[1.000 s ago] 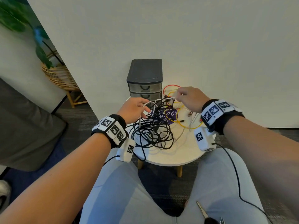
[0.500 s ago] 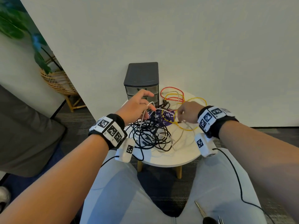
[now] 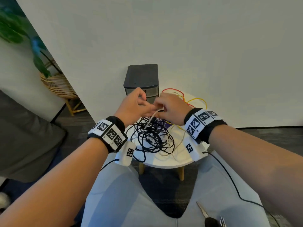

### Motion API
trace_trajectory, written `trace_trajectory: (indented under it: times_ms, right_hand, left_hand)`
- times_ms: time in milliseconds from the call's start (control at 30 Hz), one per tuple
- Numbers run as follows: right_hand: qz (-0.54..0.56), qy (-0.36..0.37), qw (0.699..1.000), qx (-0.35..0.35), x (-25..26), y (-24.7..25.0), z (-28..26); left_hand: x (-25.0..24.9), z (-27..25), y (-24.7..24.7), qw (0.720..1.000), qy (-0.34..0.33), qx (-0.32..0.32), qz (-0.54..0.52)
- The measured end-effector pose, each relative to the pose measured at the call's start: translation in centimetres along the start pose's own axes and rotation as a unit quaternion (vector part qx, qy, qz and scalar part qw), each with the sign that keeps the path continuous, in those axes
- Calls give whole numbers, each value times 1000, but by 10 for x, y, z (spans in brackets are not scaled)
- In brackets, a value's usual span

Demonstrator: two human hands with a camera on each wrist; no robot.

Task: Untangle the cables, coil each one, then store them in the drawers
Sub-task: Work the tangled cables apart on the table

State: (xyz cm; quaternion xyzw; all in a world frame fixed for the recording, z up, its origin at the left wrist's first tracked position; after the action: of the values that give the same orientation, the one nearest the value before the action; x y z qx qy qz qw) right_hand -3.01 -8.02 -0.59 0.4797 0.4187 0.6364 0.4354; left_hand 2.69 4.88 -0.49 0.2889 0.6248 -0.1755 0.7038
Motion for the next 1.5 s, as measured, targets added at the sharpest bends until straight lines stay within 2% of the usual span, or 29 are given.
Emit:
trace_trajectory:
  times_ms: [100, 167, 233, 333, 467, 567, 700, 833, 933, 1167, 1300, 1500]
  right_hand:
    - [15, 22, 1000, 17, -4, 1, 0]
    - [39, 17, 999, -27, -9, 11, 0]
    - [75, -20, 995, -66, -20, 19, -1]
    - [114, -71, 984, -116, -32, 28, -5]
    - [193, -153, 952, -182, -49, 38, -13]
    - [253, -214, 919, -212, -65, 36, -19]
    - [269, -275, 894, -229, -81, 26, -25]
    - [258, -309, 893, -201, -95, 14, -32]
    - [220, -320, 907, -165, -105, 7, -38]
    - [152, -329, 924, -118, -111, 2, -47]
    - [115, -273, 954, -44, -98, -4, -39]
    - [97, -125, 987, 20, -57, -11, -27]
  left_hand:
    - [11, -1, 1, 999, 26, 32, 16]
    - [22, -3, 0, 994, 40, 88, 50]
    - [31, -7, -3, 985, 41, 141, 96]
    - [37, -12, -8, 970, 42, 178, 162]
    - [39, -8, -9, 954, 9, 166, 248]
    - [39, -5, -9, 954, -4, 161, 255]
    - [40, -3, -10, 948, -9, 165, 272]
    - [39, -2, -10, 948, -17, 156, 277]
    - [41, -2, -7, 945, -15, 144, 292]
    - [41, 0, -2, 968, -13, 94, 232]
    - [40, 1, -4, 966, -21, 101, 236]
    - [40, 2, -9, 964, -37, 101, 241]
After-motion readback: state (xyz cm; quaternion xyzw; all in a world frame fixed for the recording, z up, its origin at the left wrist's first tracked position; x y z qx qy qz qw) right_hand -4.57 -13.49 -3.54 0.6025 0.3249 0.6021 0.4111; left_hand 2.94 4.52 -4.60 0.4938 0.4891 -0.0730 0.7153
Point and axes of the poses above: each hand's wrist, its own z-axis towards the middle knuckle, its own y-axis out of the back of the hand, x = y × z, the point moved 6 cm from there along z, towards the middle knuckle, and after that the axes turned 9 degrees about -z, right-handed, at the moved point
